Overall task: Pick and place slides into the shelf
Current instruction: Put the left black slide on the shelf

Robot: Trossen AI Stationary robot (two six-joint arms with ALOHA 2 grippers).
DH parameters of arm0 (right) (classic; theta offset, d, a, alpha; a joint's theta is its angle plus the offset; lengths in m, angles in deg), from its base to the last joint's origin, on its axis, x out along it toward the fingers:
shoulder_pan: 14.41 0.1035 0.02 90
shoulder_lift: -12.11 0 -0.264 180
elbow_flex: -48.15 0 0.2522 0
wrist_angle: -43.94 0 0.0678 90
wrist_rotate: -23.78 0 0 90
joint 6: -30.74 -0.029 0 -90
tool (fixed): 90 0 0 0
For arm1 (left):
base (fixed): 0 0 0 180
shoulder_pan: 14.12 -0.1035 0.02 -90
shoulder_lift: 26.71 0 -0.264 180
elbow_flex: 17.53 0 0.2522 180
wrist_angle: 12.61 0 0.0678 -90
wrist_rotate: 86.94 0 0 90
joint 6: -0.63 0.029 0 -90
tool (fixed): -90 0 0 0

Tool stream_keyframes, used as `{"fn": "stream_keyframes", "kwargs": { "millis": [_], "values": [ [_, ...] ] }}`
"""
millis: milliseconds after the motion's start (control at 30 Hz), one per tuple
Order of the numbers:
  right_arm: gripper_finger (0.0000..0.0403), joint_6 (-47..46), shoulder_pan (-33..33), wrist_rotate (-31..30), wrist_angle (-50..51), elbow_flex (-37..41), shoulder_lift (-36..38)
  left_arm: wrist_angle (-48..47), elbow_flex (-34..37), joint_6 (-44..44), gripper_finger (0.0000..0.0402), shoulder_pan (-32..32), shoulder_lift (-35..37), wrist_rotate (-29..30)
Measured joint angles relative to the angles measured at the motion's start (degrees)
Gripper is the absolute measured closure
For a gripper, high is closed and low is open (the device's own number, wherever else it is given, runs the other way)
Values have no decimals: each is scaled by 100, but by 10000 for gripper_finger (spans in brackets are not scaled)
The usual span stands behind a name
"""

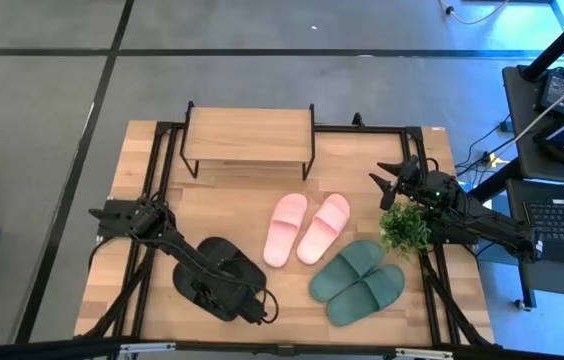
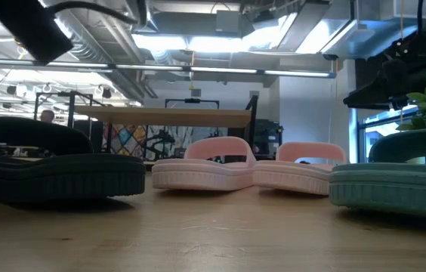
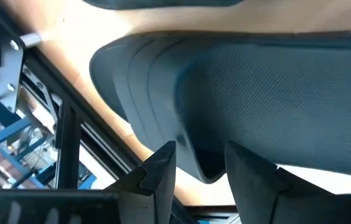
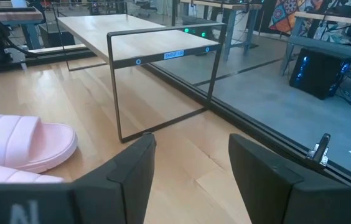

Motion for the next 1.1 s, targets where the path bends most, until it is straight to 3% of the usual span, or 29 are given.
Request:
{"fn": "stream_keyframes", "kwargs": {
  "millis": [533, 667, 833, 1100],
  "values": [
    [197, 2, -1, 0, -2, 0, 0, -2, 658, 11, 275, 63, 2, -94],
    [197, 2, -2, 0, 0, 0, 0, -4, 662, 188, 310, 63, 4, -96],
    [197, 2, -2, -1, -1, 0, 0, -28, 664, 340, 384, 51, 7, -95],
    [197, 280, 0, -2, -2, 0, 2, 15, 412, 654, 396, -90, 39, -185]
  ]
}}
